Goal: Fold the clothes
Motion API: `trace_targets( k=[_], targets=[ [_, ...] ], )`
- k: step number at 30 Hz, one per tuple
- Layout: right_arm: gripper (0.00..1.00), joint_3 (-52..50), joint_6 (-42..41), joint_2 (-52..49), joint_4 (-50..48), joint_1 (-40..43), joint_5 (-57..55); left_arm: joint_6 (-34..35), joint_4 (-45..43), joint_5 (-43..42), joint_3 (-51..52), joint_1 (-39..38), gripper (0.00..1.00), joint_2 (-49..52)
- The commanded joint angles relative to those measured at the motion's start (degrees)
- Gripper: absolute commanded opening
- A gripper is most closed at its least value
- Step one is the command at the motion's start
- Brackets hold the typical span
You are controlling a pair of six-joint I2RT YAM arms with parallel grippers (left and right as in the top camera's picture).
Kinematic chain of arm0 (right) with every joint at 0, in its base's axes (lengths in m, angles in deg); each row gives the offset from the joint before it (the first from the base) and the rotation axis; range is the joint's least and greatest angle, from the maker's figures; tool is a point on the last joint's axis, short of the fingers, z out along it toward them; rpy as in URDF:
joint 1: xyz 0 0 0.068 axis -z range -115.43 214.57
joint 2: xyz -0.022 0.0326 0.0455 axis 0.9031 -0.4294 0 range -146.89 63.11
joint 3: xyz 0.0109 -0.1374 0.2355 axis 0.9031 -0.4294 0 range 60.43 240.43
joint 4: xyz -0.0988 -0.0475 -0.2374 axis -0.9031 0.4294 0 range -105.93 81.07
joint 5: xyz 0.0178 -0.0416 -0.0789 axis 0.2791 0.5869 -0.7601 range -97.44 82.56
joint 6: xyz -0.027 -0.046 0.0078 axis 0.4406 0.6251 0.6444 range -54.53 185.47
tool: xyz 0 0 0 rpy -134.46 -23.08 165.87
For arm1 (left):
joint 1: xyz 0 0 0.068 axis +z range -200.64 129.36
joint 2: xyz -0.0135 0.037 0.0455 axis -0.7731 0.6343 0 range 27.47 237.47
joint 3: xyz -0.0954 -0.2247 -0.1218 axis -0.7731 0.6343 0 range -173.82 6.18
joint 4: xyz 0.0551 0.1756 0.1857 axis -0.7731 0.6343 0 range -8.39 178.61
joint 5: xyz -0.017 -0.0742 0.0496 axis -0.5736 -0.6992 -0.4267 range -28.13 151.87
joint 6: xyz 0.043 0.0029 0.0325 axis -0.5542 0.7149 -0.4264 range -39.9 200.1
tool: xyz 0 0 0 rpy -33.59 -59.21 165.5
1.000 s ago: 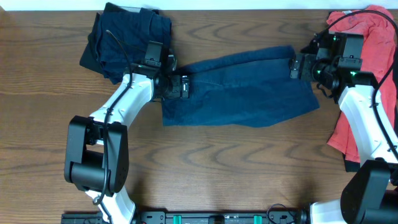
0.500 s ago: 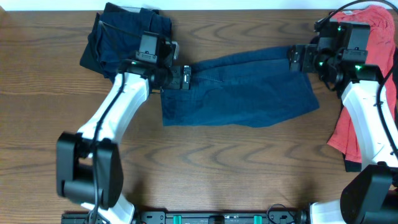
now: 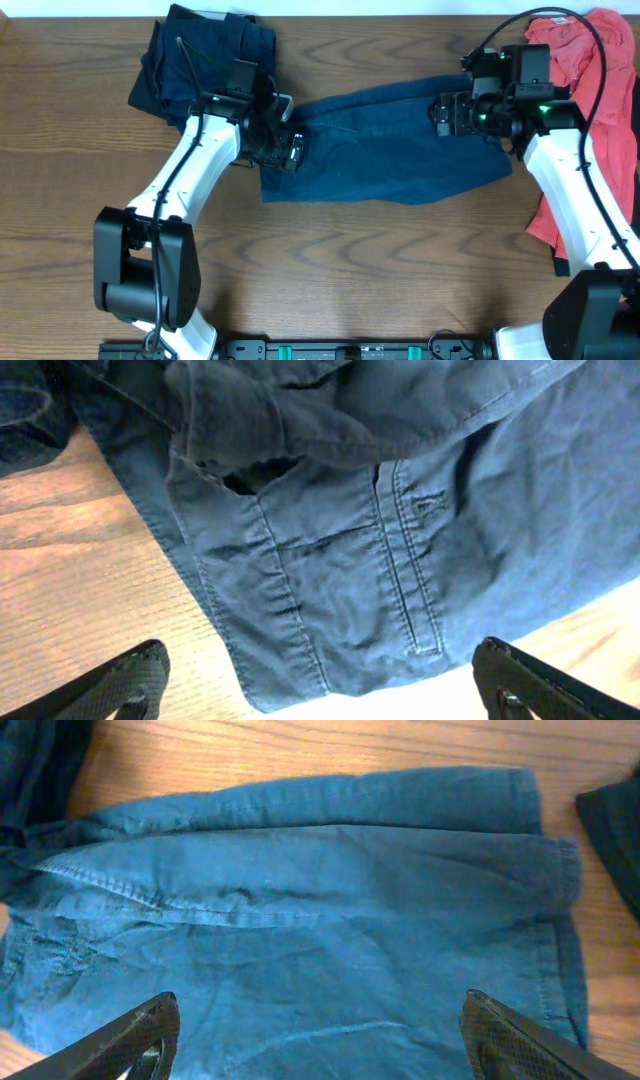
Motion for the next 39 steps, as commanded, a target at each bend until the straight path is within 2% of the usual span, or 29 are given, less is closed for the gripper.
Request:
trace_targets(
  k=[1, 10, 14, 27, 29, 31, 35, 37, 38, 39],
  targets=[
    [0.88, 0.66, 0.63, 0.76, 0.02, -0.76, 0.17, -2.8, 0.28, -0.76, 0.85, 1.09, 0.98, 2.23],
    [0.91, 0.46, 0.87, 0.66, 0.09, -0.74, -3.91, -1.05, -0.66, -2.47, 0.85, 4.79, 0.98, 6.99],
    [0.91, 0.2, 0.87, 0.33, -0.24, -0.74, -3.91, -1.05, -2.8, -8.39, 0.83, 6.95, 0.98, 9.4],
    [0.91, 0.2, 1.49, -0.04, 0.94, -0.68, -4.15, -1.27, -4.07, -16.5, 0.83, 7.45, 1.0, 16.22],
    [0.91, 0.2, 1.46, -0.04, 0.85, -0.68, -4.13, -1.27, -4.07, -18.08, 0.83, 7.28, 0.98, 16.22],
    [0.91, 0.2, 1.46, -0.04, 0.59, -0.68, -4.13, -1.27, -4.28, -18.78, 0.83, 6.8, 0.9, 16.24],
    [0.91, 0.2, 1.46, -0.04, 0.33, -0.68, -4.13, -1.22, -5.6, -18.78, 0.85, 5.44, 0.61, 16.31],
    [0.9, 0.2, 1.29, -0.04, 0.33, -0.68, -4.13, -0.96, -5.68, -18.78, 0.83, 4.85, 0.34, 16.31],
    [0.89, 0.2, 0.74, -0.04, 0.33, -0.63, -4.13, -0.72, -5.53, -18.75, 0.83, 4.68, 0.24, 16.31],
    [0.87, 0.2, -0.17, -0.11, 0.33, -0.44, -4.11, -0.15, -5.31, -18.75, 0.83, 4.66, 0.08, 16.31]
  ],
)
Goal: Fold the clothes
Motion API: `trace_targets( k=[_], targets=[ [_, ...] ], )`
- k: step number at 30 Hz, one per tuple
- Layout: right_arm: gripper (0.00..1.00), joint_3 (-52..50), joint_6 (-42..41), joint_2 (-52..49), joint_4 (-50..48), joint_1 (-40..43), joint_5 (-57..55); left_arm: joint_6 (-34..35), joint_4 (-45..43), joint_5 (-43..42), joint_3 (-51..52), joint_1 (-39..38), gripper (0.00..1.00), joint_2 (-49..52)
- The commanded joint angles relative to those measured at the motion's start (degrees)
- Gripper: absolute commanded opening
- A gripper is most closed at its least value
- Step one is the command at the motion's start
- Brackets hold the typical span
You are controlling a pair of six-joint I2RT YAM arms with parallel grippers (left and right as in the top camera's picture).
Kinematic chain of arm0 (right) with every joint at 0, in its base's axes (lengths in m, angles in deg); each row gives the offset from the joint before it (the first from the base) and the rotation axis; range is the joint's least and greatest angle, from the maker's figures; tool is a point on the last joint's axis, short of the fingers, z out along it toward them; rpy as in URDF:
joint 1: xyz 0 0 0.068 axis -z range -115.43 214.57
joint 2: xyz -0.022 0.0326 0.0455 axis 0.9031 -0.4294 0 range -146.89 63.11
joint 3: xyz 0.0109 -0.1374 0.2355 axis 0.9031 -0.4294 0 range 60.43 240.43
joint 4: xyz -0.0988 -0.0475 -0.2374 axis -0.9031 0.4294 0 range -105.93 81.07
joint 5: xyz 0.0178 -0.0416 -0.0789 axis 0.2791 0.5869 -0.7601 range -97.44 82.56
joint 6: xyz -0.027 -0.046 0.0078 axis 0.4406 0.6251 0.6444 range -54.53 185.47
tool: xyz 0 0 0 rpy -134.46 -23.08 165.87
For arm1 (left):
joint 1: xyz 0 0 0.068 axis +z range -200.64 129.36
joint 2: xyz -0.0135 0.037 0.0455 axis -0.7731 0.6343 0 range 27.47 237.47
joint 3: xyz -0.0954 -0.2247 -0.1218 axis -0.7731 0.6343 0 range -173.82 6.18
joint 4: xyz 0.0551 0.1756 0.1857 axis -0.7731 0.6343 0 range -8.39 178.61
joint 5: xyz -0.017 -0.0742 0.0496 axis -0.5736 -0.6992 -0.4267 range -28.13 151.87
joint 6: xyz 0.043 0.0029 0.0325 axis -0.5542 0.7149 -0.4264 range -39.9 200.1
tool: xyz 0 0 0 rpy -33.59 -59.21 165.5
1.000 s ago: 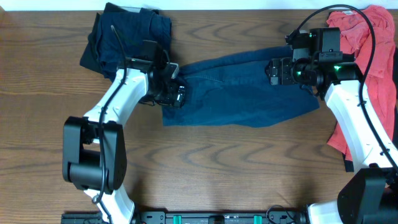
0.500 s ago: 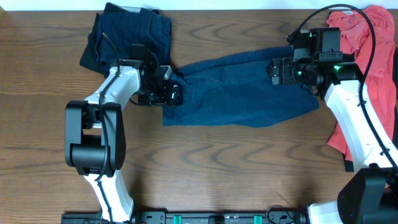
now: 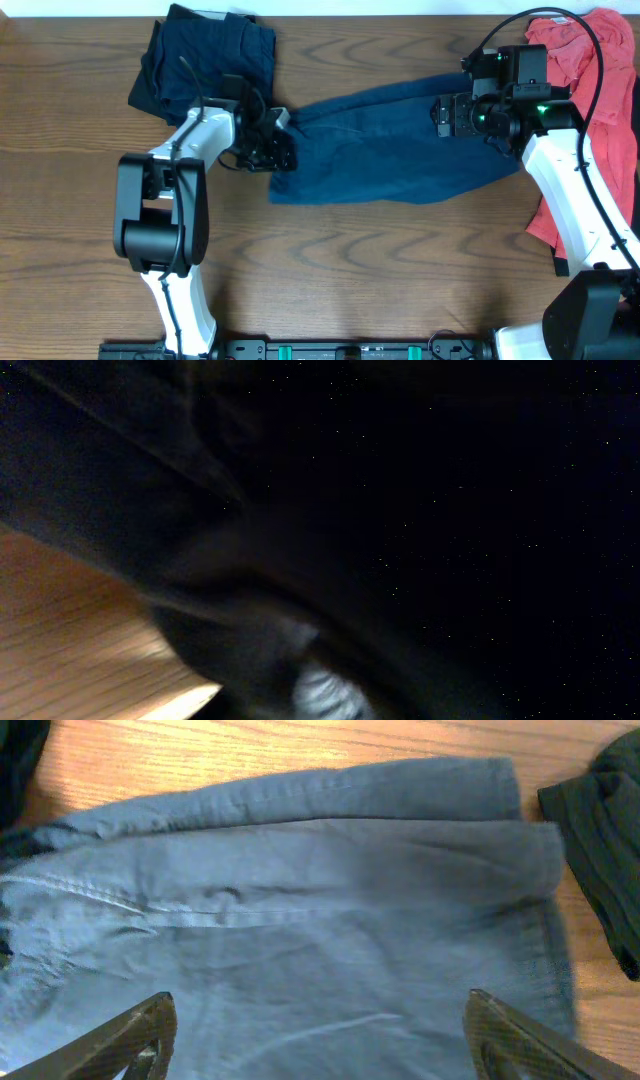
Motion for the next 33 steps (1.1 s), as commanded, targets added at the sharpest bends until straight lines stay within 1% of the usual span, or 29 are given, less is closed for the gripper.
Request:
trace_targets(
  k=[1, 5, 6, 7, 8, 9, 10, 11, 12, 16, 20, 24, 25, 29, 31, 33],
  targets=[
    [0.84, 0.2, -1.6, -0.15, -0.11, 0.17, -0.13, 0.81, 0.72, -0.94, 0.9, -0.68, 0.06, 0.83],
    [0.75, 0.2, -2.82, -1.36, 0.09, 2.56, 3.43, 0.76, 4.87, -0.87, 0.0, -0.7, 0.06, -1.01],
    [0.72, 0.2, -2.86, -1.88, 0.22, 3.23, 4.72, 0.79, 5.6, -0.85, -0.13, -0.76, 0.06, -1.99],
    [0.66, 0.2, -3.21, -2.6, 0.33, 4.04, 6.27, 0.79, 6.34, -0.35, -0.22, -0.81, 0.06, -3.39],
    [0.58, 0.17, -3.21, -3.45, 0.35, 4.83, 8.2, 0.83, 6.71, 0.42, -0.22, -0.79, 0.06, -4.81],
    [0.41, 0.2, -3.19, -4.26, 0.31, 5.44, 10.05, 0.98, 7.02, 1.31, -0.22, -0.79, 0.06, -6.62],
    [0.2, 0.2, -3.19, -5.18, 0.17, 5.79, 12.0, 1.03, 7.08, 2.14, -0.22, -0.79, 0.06, -8.26],
    [0.08, 0.2, -3.19, -6.47, -0.02, 5.97, 13.81, 1.03, 7.08, 2.99, -0.22, -0.79, 0.06, -10.16],
    [0.01, 0.2, -3.21, -7.63, -0.24, 5.86, 14.03, 1.03, 7.08, 3.98, -0.22, -0.81, 0.06, -11.93],
    [0.01, 0.2, -3.19, -12.57, -2.25, 4.55, 13.99, 0.96, 8.63, 8.11, -0.22, -0.79, 0.06, -16.2],
    [0.01, 0.2, -3.28, -17.05, -6.84, 3.82, 13.57, 0.09, 12.33, 12.11, -0.22, -0.79, 0.06, -16.76],
    [0.01, 0.2, -3.82, -19.39, -11.56, 4.04, 13.53, -0.37, 14.43, 14.64, -0.22, -0.79, 0.06, -16.87],
    [0.01, 0.2, -3.5, -19.69, -12.7, 4.09, 13.55, -0.63, 14.97, 15.91, -0.26, -0.76, 0.06, -16.9],
    [0.02, 0.2, 1.36, -19.96, -14.99, 4.09, 12.11, -0.52, 18.95, 27.65, -1.07, -0.79, 0.06, -16.9],
    [0.02, 0.2, 2.36, -19.96, -15.87, 3.98, 9.53, -0.55, 20.09, 29.7, -1.55, -0.61, 0.06, -16.9],
    [0.02, 0.2, 3.3, -20.24, -17.22, 3.8, 7.69, -0.5, 20.02, 29.27, -1.95, -0.52, 0.06, -16.9]
  ],
)
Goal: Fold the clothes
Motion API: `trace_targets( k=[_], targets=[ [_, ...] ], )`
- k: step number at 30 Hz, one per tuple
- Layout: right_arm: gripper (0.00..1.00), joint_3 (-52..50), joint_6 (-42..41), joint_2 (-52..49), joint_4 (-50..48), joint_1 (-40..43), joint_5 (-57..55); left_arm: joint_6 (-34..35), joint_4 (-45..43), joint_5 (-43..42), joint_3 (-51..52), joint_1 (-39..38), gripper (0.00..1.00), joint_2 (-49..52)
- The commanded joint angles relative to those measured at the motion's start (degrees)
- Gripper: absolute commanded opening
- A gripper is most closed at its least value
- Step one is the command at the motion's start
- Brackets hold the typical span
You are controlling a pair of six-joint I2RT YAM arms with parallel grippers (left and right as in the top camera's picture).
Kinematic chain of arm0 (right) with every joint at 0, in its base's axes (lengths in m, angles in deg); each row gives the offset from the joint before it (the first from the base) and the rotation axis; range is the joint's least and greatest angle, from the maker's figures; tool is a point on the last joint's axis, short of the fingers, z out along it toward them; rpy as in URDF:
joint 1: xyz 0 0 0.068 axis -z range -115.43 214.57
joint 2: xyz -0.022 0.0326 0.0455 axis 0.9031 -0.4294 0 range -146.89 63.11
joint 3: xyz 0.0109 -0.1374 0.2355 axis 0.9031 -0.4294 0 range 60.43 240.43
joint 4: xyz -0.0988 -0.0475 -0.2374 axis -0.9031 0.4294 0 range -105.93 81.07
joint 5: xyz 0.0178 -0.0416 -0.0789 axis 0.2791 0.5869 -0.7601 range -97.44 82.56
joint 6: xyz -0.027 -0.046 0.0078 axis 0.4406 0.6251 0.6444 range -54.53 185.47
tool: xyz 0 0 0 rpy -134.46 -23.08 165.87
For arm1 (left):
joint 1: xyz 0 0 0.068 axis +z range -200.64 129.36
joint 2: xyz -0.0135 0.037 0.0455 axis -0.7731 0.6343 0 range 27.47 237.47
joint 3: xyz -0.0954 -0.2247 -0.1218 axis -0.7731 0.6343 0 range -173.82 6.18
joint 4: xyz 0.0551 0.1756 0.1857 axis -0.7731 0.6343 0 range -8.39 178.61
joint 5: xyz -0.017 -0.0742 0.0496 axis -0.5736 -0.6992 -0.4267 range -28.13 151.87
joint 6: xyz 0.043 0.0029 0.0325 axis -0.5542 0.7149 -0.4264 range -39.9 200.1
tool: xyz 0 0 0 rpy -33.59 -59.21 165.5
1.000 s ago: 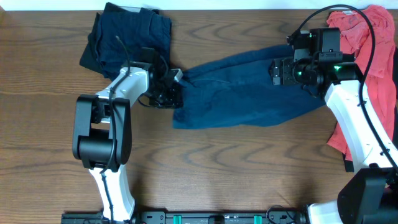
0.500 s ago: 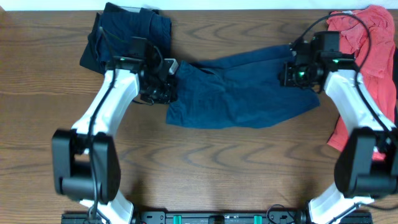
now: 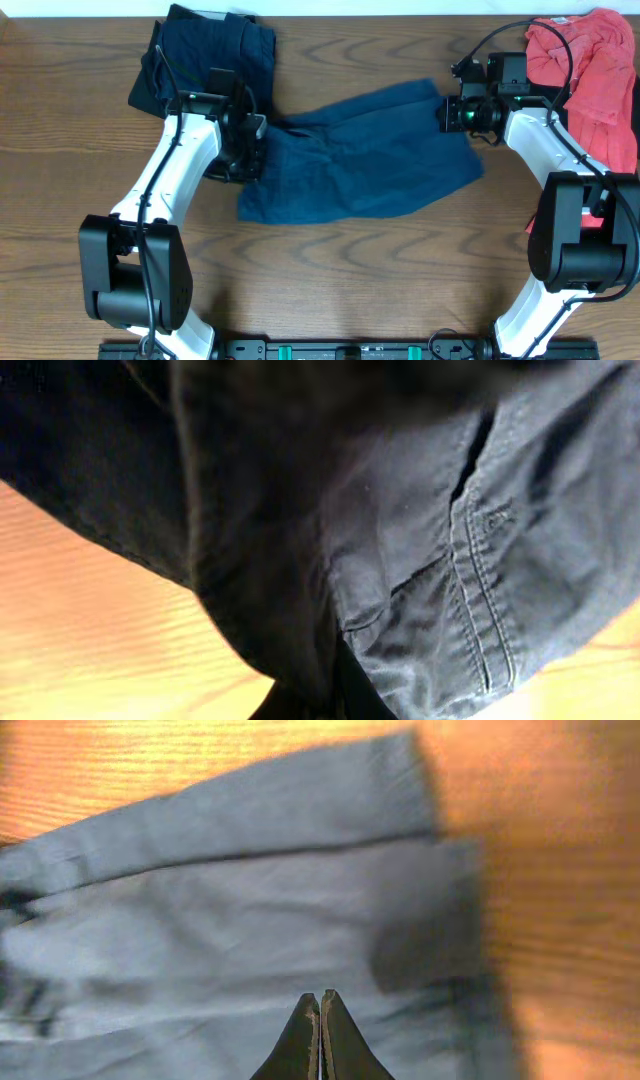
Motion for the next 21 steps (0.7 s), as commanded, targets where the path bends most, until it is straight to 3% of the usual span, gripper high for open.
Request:
trace_targets(
  k=[1, 11, 14, 21],
  targets=[
    [0.01, 0.22, 3.39, -0.9, -1.92, -0.7, -3.69, -1.14, 0.17, 5.18, -2.12, 0.26, 0.06, 0.11],
    [0.01, 0.22, 3.96, -4.57, 1.38, -3.39, -3.63, 4.17, -7.17, 3.13, -2.14, 0.22, 0.06, 0.11],
    [0.01, 0.22, 2.25, -4.83, 2.51, -4.35, -2.84, 7.48, -11.69, -0.74, -2.14, 0.2, 0.06, 0.11],
    [0.01, 0.17, -1.07, -4.83, 6.86, -3.41, -3.28, 9.94, -14.71, -0.83, -2.14, 0.22, 0.06, 0.04]
  ],
)
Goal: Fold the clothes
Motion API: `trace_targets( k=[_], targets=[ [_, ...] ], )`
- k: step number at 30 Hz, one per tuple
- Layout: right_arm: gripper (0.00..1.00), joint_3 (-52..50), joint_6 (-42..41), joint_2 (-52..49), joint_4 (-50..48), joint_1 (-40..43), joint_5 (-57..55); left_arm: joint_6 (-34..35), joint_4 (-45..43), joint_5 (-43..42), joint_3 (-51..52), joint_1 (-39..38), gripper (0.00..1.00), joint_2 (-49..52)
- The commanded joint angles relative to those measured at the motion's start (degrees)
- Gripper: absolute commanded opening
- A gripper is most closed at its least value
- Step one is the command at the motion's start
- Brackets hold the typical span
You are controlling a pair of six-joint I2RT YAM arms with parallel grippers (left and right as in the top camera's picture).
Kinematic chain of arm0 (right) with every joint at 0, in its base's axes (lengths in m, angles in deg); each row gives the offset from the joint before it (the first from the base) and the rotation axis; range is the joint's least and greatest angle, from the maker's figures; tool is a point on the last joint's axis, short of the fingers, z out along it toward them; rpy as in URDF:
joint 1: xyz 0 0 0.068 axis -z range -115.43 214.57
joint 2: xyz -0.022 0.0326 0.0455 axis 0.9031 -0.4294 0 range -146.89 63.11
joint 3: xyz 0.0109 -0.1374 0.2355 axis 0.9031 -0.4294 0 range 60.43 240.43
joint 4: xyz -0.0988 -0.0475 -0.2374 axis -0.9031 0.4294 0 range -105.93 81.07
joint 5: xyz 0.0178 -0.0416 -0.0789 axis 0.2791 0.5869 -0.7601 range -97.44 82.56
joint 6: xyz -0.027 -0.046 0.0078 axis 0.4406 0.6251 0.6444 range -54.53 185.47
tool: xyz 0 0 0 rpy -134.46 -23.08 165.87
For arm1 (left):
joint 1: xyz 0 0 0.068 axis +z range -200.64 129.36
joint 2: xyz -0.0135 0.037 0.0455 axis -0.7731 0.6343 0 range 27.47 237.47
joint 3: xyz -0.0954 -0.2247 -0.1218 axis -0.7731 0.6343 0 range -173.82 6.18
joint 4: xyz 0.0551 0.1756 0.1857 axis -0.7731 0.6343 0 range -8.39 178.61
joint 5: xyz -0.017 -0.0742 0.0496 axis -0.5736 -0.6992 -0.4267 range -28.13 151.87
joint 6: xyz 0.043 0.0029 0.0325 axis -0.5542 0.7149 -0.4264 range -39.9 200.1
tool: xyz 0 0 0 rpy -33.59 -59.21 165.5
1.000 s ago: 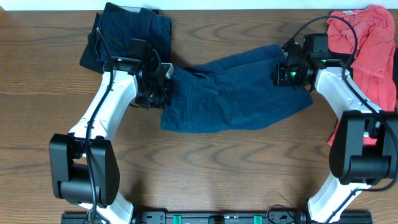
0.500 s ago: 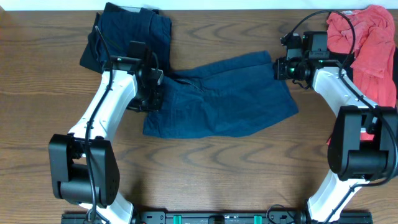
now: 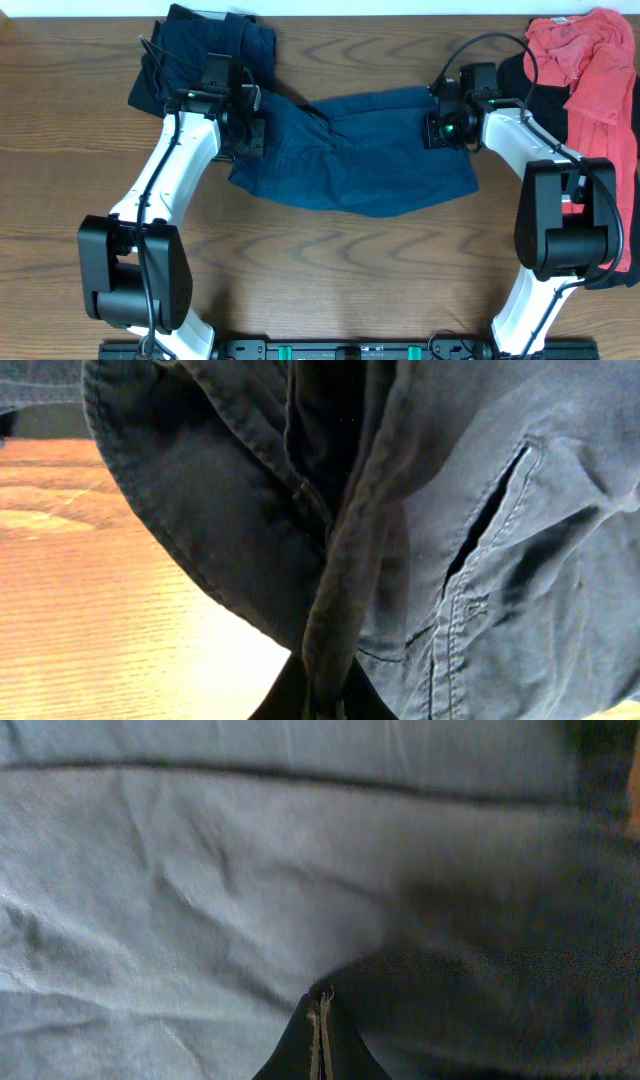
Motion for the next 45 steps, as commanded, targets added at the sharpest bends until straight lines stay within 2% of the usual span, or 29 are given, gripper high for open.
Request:
trace_targets(
  k=[1, 4, 8, 16, 19, 22, 24, 33, 36, 45],
  targets=[
    [0.01, 0.17, -2.23, -0.55, 1.81, 1.16, -0.02, 2.21, -1.09, -1.09, -1.51, 0.2, 0.06, 0.02],
    [0.01, 0.17, -2.43, -0.57, 4.04, 2.71, 0.0, 2.16, -1.57, -0.31, -1.66, 0.26, 0.06, -0.44],
    [0.01, 0.15, -2.36, -0.66, 4.52, 4.66, 0.02, 0.9, -0.5, 5.05, -2.14, 0.26, 0.06, -1.88],
    [0.01, 0.15, -1.31, -6.32, 4.28, 4.68, -0.37, 0.46, 0.5, 5.16, -4.11, 0.24, 0.06, -3.3],
    [0.01, 0.15, -1.33, -8.63, 4.24, 4.63, 0.24, 2.32, 0.26, 2.23, -4.7, -0.11, 0.06, -3.3],
    [0.01, 0.15, -1.44, -9.94, 3.85, 4.57, 1.27, 7.34, -4.46, -6.05, -4.68, -1.88, 0.06, -3.13],
    [0.01, 0.15, -1.62, -10.19, 3.87, 4.57, 1.4, 9.88, -8.48, -7.28, -4.68, -4.44, 0.06, -2.93],
    [0.01, 0.15, -2.05, -10.19, 3.72, 4.57, 1.84, 17.79, -24.61, -7.17, -4.66, -20.17, 0.06, 0.28],
    [0.01, 0.15, -2.05, -10.19, 3.87, 4.57, 1.84, 19.34, -28.76, -4.17, -4.66, -24.94, 0.06, 3.48],
    [0.01, 0.15, -2.05, -10.19, 3.91, 4.68, 2.08, 22.86, -43.95, -2.71, -4.66, -32.7, 0.06, 12.61]
  ],
)
